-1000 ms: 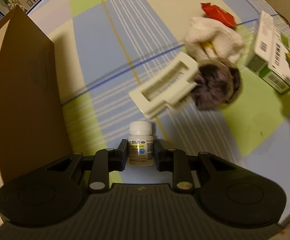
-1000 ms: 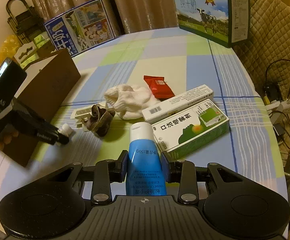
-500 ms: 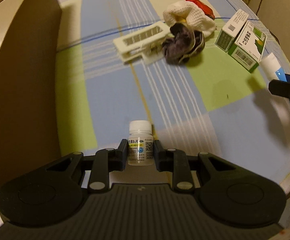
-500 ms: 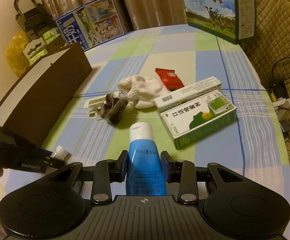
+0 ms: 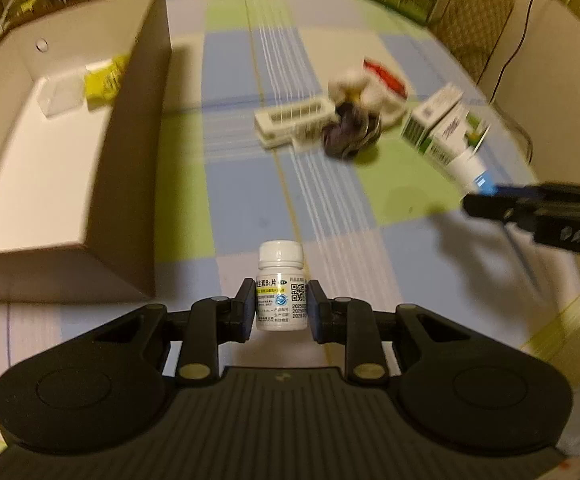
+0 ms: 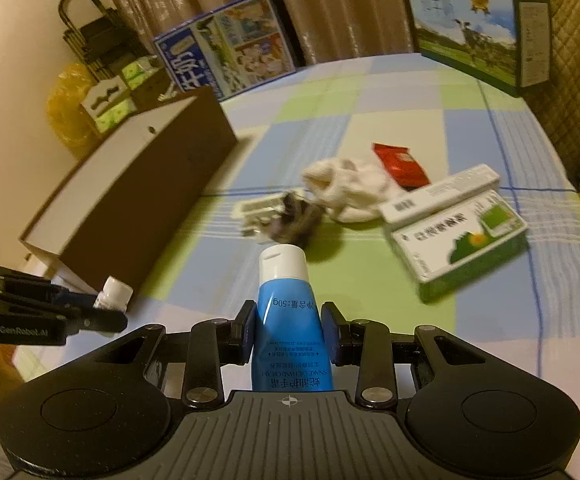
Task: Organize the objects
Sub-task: 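Carry the blue tube and white pill bottle over the brown box with both tools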
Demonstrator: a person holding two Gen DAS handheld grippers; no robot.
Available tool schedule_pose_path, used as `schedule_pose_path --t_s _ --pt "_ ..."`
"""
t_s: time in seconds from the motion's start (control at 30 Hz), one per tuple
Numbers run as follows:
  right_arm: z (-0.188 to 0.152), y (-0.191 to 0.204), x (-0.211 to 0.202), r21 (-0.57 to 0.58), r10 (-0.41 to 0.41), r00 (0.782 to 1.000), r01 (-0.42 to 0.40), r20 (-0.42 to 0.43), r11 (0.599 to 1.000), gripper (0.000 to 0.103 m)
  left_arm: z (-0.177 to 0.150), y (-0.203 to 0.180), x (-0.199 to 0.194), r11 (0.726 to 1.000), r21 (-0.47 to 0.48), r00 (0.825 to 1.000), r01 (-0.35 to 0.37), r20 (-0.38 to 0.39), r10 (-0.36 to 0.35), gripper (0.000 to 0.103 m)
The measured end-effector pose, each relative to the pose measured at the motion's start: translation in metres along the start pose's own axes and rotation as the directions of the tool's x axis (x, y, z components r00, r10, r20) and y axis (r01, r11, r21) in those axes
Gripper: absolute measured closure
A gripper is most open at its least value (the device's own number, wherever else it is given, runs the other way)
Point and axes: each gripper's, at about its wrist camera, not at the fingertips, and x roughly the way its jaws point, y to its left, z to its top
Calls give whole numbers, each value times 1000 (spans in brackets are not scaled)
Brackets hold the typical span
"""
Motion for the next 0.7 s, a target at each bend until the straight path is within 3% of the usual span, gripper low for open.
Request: schedule_pose_path --t_s 0.3,0.53,0.7 --pt "32 55 5 -12 168 985 -168 26 986 71 19 31 -56 999 -48 987 12 163 -4 81" --pt "65 123 32 -41 333 942 -331 43 943 71 28 86 -83 993 -102 969 -62 233 84 81" --pt "88 168 58 -46 395 918 -394 39 918 71 33 130 -98 982 -147 954 -117 260 152 81"
